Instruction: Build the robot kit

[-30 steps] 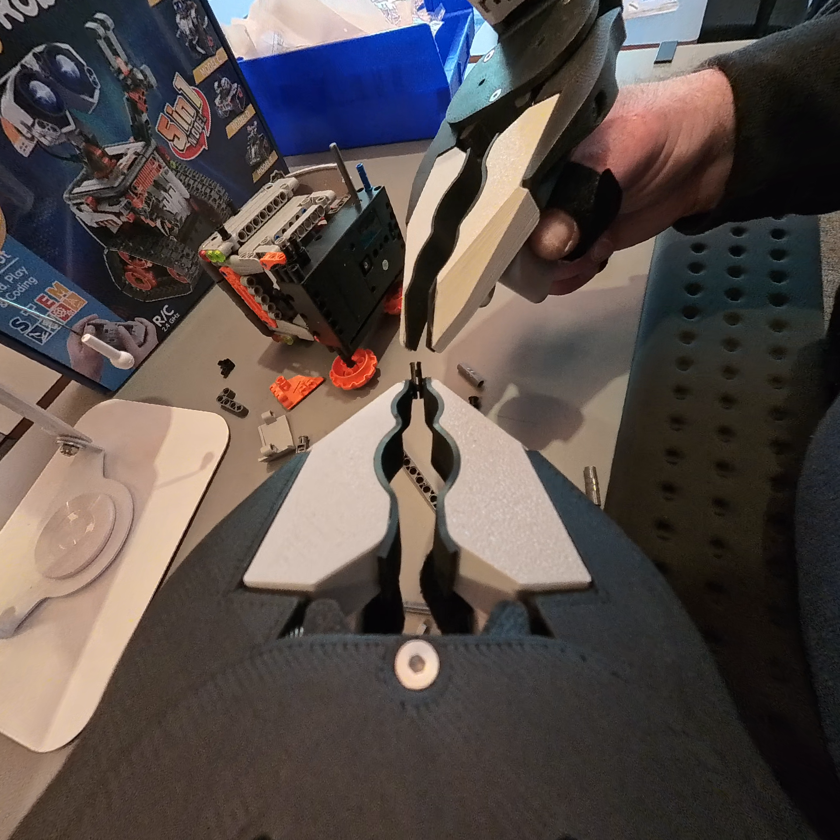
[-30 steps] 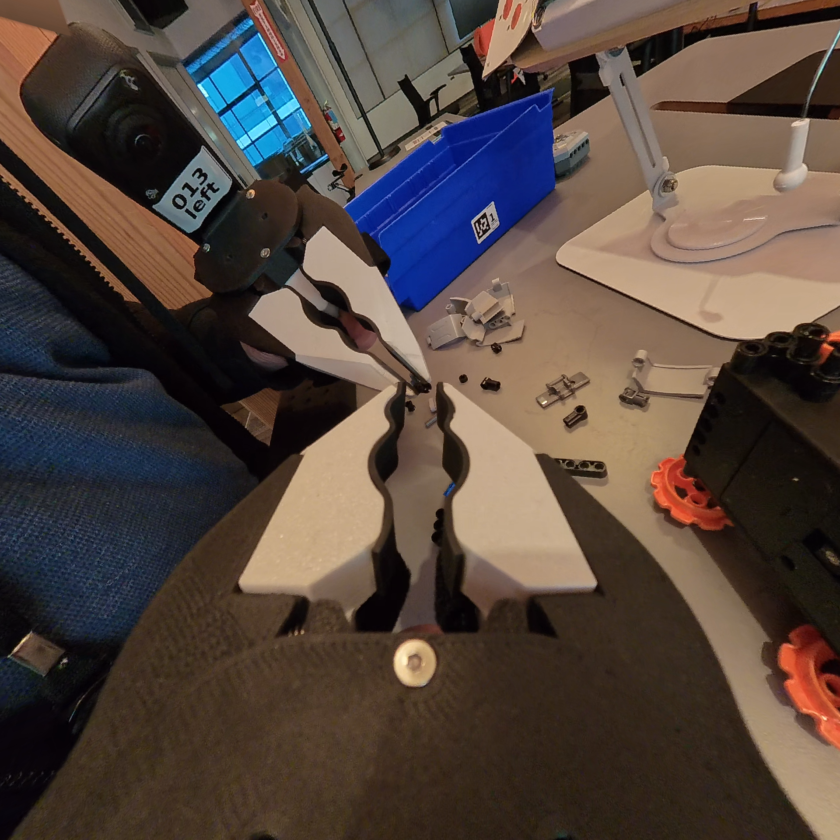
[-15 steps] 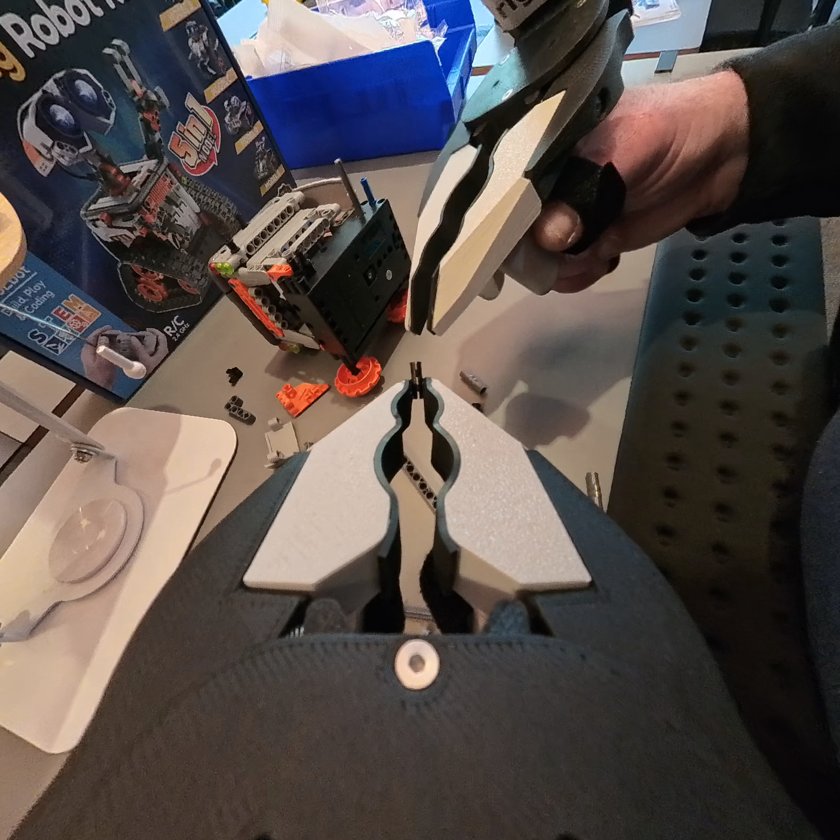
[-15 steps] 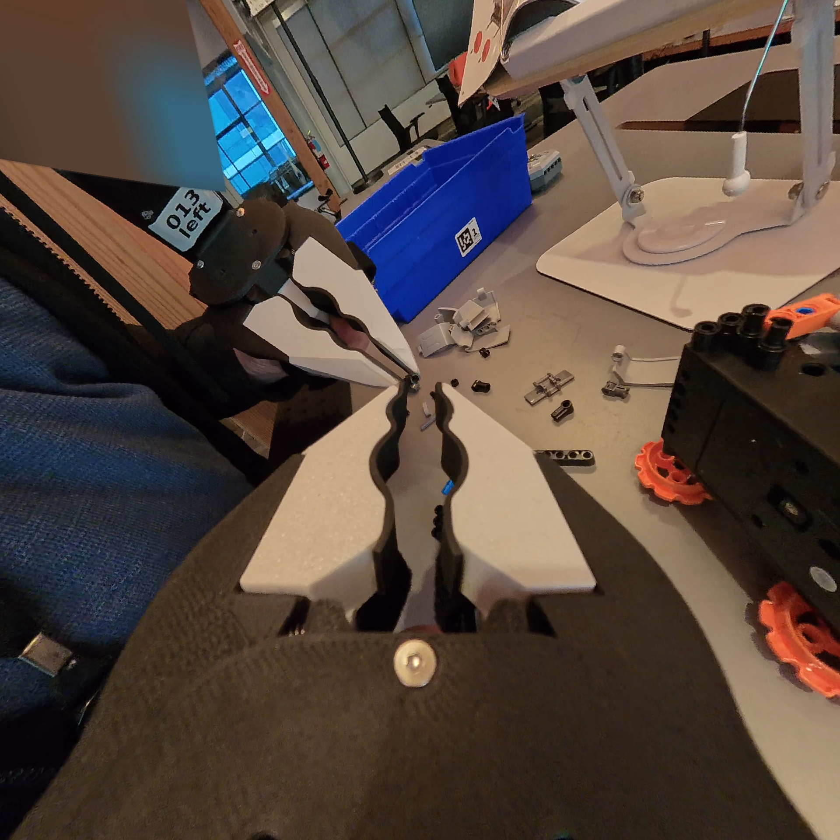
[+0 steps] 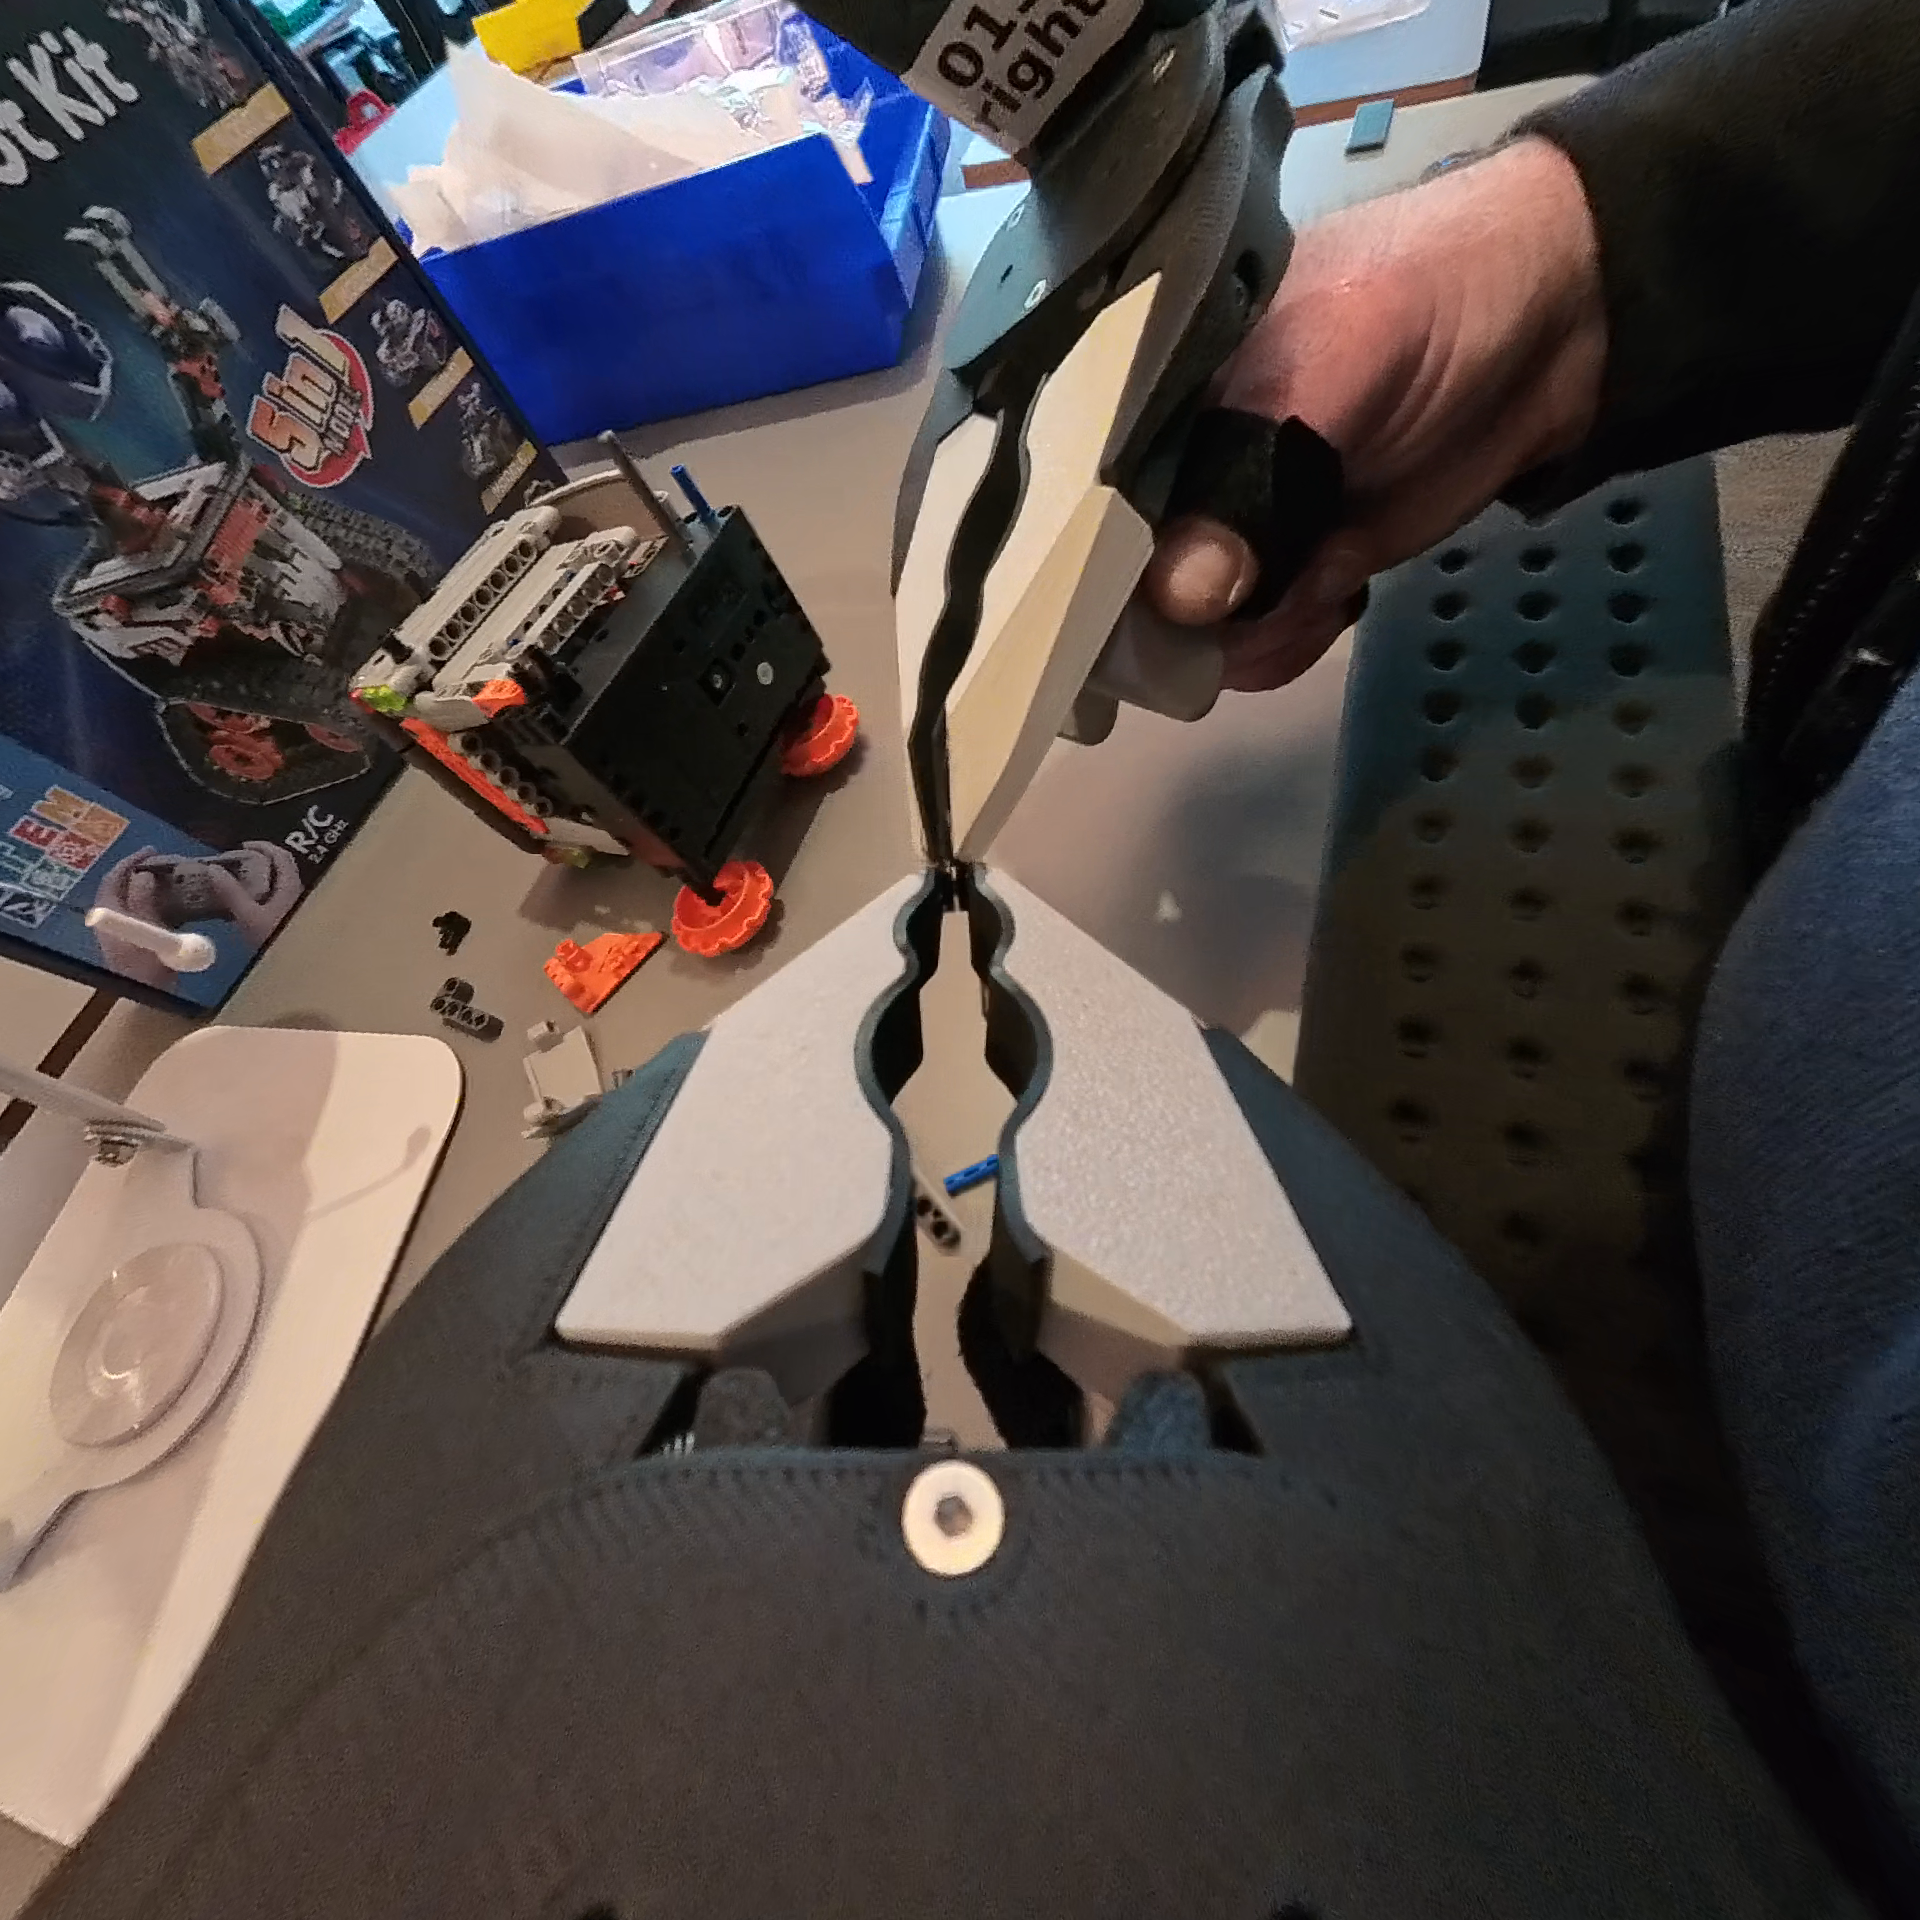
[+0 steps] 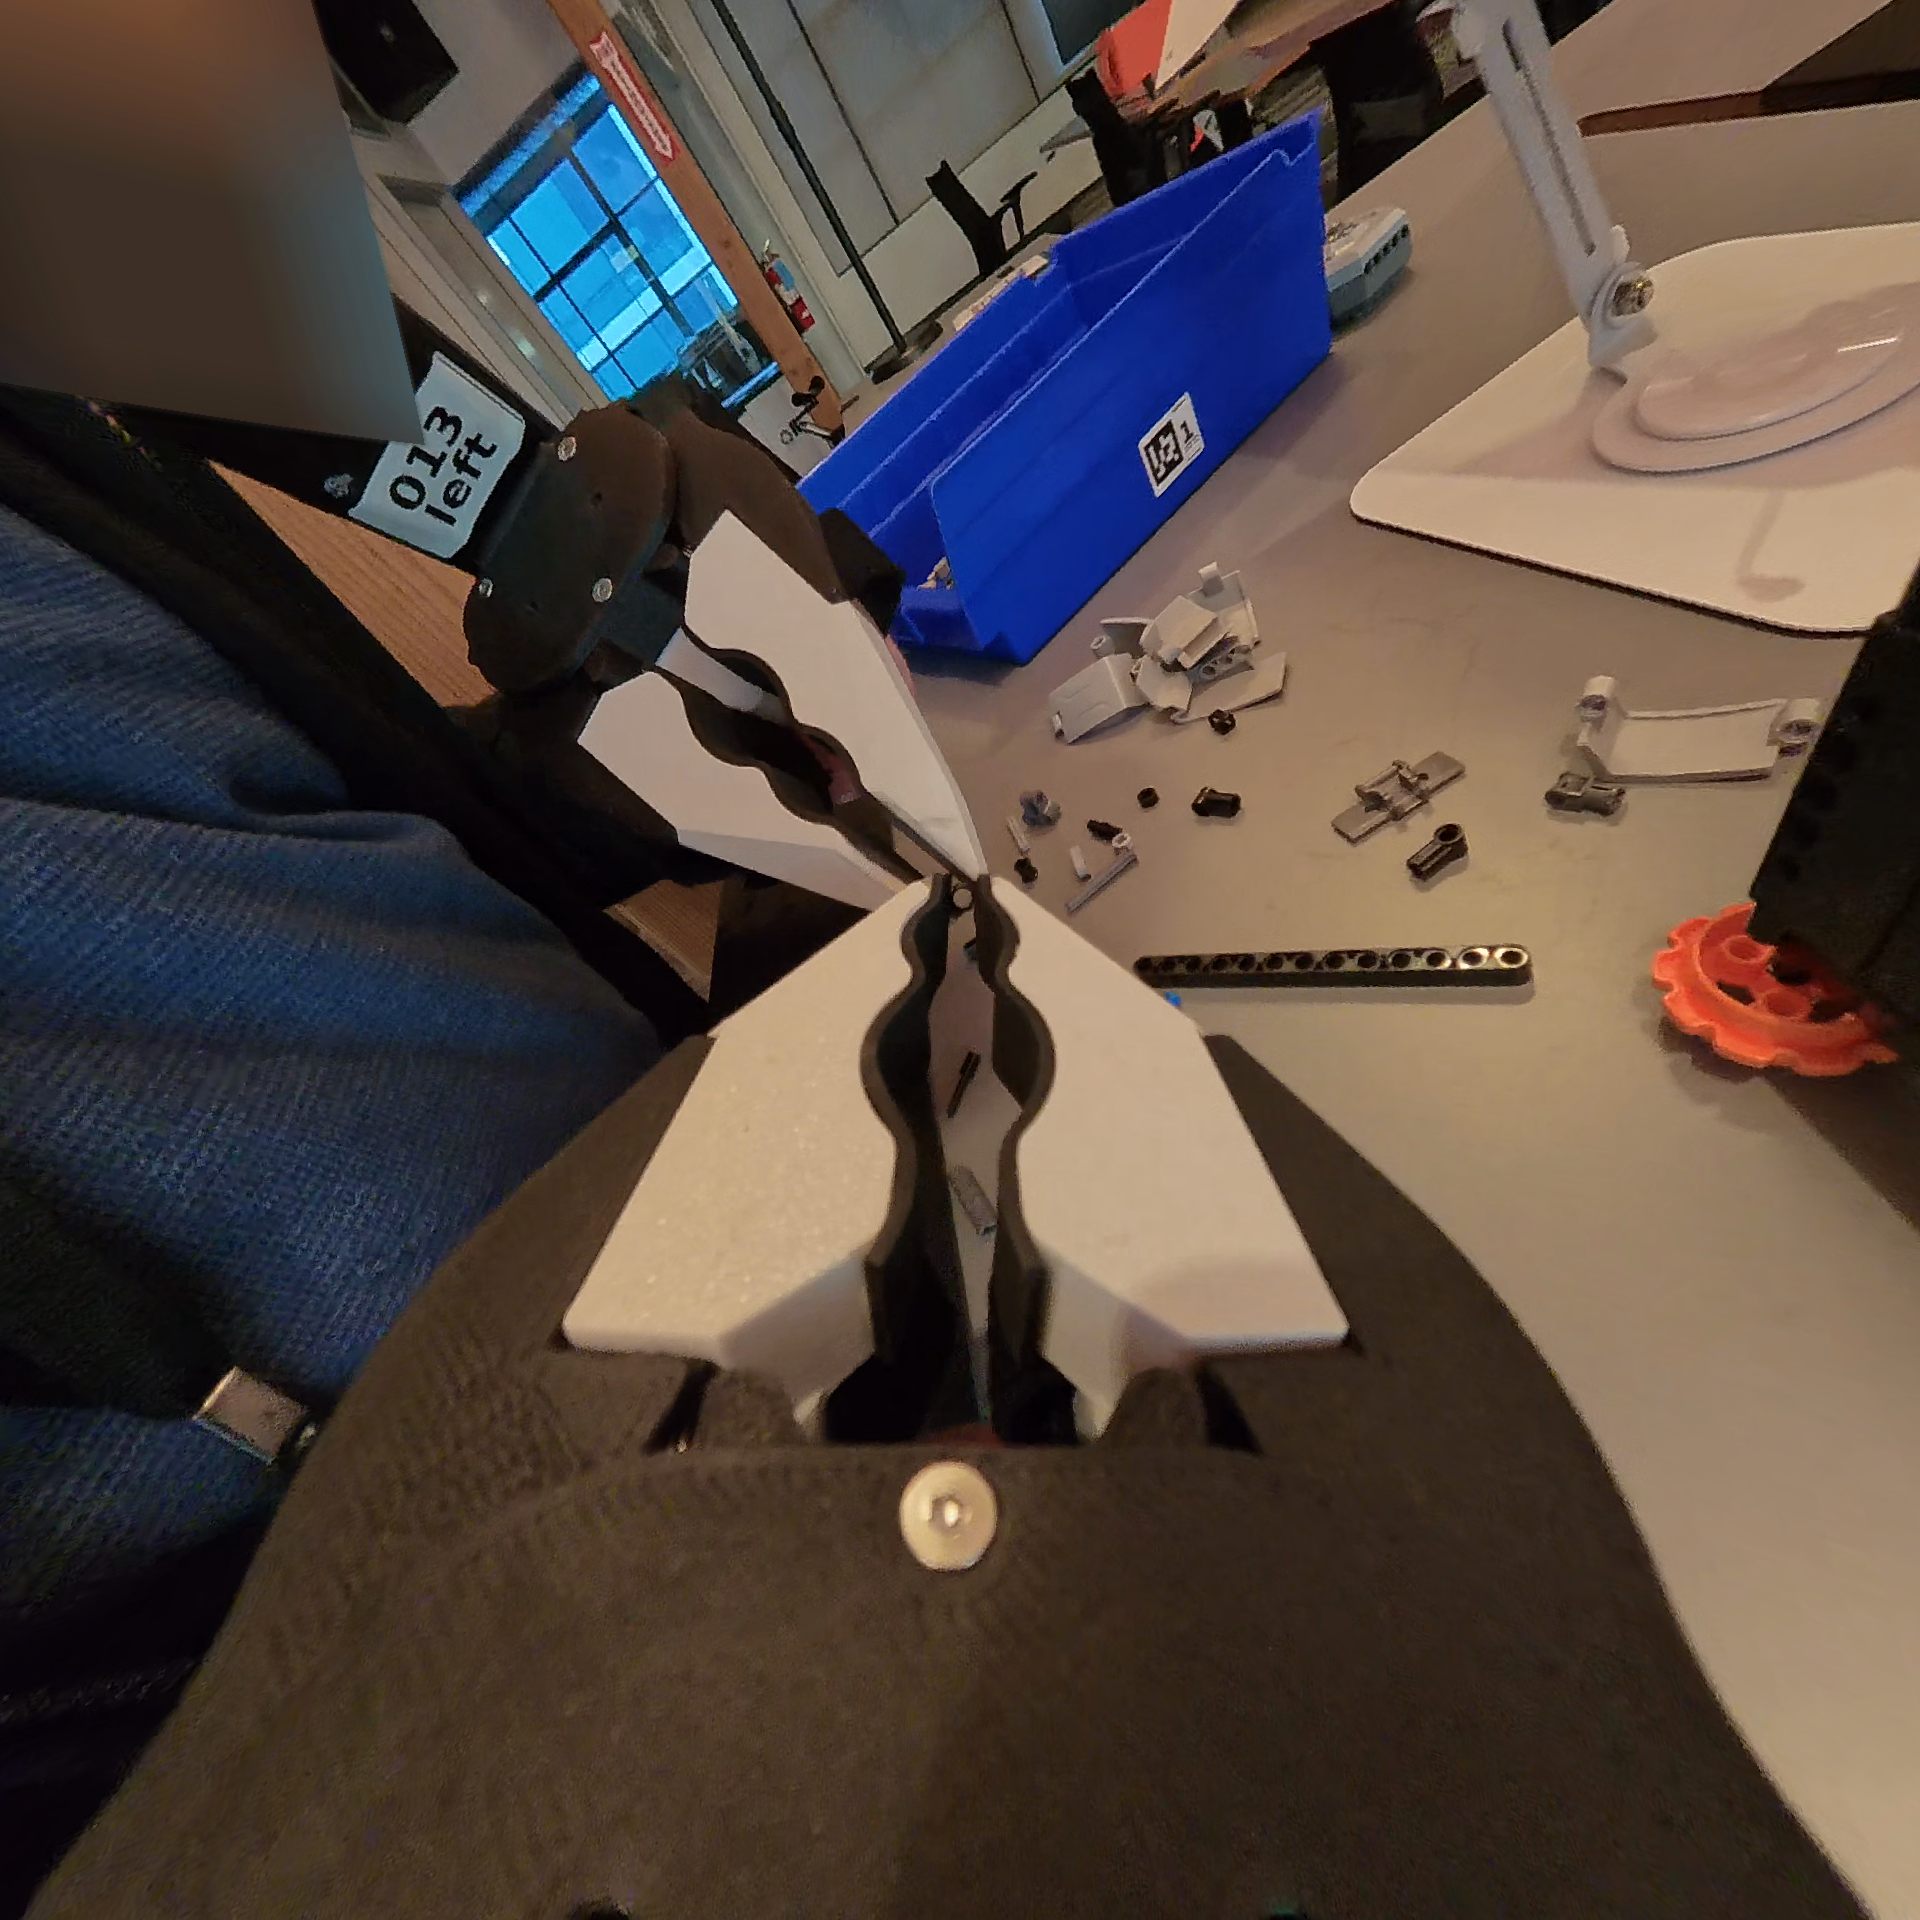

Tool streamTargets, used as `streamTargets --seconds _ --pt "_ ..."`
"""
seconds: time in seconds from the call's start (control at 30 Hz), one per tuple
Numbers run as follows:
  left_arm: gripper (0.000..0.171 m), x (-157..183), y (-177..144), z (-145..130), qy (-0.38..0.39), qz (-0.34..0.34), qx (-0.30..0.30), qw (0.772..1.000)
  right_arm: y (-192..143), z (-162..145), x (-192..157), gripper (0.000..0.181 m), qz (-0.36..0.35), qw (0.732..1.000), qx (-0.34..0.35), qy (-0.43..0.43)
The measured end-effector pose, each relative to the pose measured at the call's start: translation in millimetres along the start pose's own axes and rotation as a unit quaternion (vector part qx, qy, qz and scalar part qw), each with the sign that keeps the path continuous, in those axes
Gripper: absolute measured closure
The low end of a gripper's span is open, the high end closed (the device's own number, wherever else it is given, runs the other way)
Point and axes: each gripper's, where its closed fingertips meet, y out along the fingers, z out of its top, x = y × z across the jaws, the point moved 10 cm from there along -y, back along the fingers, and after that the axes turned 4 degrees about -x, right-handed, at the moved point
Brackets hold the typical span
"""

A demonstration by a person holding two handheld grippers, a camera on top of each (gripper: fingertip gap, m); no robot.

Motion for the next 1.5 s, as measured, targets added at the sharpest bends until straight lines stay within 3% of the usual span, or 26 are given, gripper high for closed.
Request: streamTargets --seconds 0.17,0.3,0.5,0.7,0.77,1.0,1.27,1.5 --pt "0.168 15.1 1.1 -0.6 -0.007 -0.021 0.006 1.000 -5.0 -11.6 -11.6 0.179 -0.006 1.000 -0.017 -0.014" --pt "0.152 15.6 5.8 -12.5 -0.036 -0.049 -0.012 0.998 -10.2 -22.5 -11.0 0.179 -0.032 0.999 -0.026 -0.009" --pt "0.148 5.2 29.2 -44.7 -0.035 -0.086 -0.121 0.988 -19.6 -36.0 -4.4 0.179 -0.088 0.994 -0.059 -0.026" --pt "0.155 11.4 51.3 -59.5 -0.051 -0.111 -0.169 0.978 -15.5 -41.0 -5.8 0.179 -0.112 0.989 -0.081 -0.055" --pt "0.163 12.6 53.7 -57.7 -0.060 -0.107 -0.165 0.979 -16.3 -41.5 -5.4 0.179 -0.117 0.988 -0.082 -0.060" --pt "0.164 18.1 64.8 -48.9 -0.064 -0.095 -0.166 0.980 -17.3 -46.7 -0.1 0.179 -0.150 0.976 -0.119 -0.100" --pt "0.165 21.5 72.5 -43.3 -0.065 -0.087 -0.165 0.980 6.4 -53.0 -2.9 0.179 -0.193 0.934 -0.206 -0.217" --pt "0.165 22.0 74.5 -42.1 -0.069 -0.080 -0.164 0.981 9.6 -55.3 -0.8 0.180 -0.222 0.911 -0.244 -0.246"
